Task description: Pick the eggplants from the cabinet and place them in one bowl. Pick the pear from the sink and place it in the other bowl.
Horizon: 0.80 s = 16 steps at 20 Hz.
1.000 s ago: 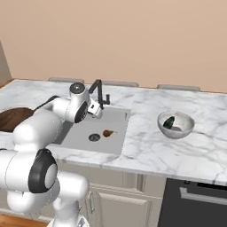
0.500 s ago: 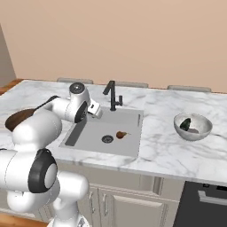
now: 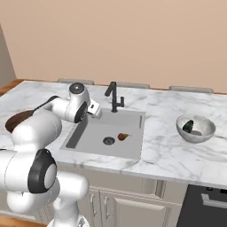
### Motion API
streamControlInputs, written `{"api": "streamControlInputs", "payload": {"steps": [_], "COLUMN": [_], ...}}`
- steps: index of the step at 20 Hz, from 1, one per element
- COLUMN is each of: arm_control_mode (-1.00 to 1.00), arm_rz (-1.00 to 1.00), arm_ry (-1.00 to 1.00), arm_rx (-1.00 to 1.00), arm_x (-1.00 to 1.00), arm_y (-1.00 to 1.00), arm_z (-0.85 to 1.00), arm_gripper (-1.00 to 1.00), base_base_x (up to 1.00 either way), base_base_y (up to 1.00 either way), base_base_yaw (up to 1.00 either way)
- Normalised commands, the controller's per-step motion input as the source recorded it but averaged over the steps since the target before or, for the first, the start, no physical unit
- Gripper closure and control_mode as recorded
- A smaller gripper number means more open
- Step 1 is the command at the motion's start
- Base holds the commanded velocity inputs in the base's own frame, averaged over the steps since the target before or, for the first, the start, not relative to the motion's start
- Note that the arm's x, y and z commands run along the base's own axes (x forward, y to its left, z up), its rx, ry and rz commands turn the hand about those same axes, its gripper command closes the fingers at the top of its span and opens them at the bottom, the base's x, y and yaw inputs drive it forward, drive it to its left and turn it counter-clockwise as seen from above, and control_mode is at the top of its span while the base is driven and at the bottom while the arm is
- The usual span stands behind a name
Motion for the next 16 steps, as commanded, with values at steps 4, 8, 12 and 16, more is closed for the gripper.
{"api": "streamControlInputs", "payload": {"steps": [4, 8, 12, 16], "arm_control_mode": [1.00, 1.00, 1.00, -1.00], "arm_rz": [0.00, 0.00, 0.00, 0.00], "arm_ry": [0.00, 0.00, 0.00, 0.00], "arm_rx": [0.00, 0.00, 0.00, 0.00], "arm_x": [0.00, 0.00, 0.00, 0.00], "arm_y": [0.00, 0.00, 0.00, 0.00], "arm_z": [0.00, 0.00, 0.00, 0.00], "arm_gripper": [-1.00, -1.00, -1.00, -1.00], "base_base_x": [0.41, 0.12, 0.00, 0.00], "base_base_y": [0.00, 0.01, 0.00, 0.00], "base_base_yaw": [0.00, 0.00, 0.00, 0.00]}}
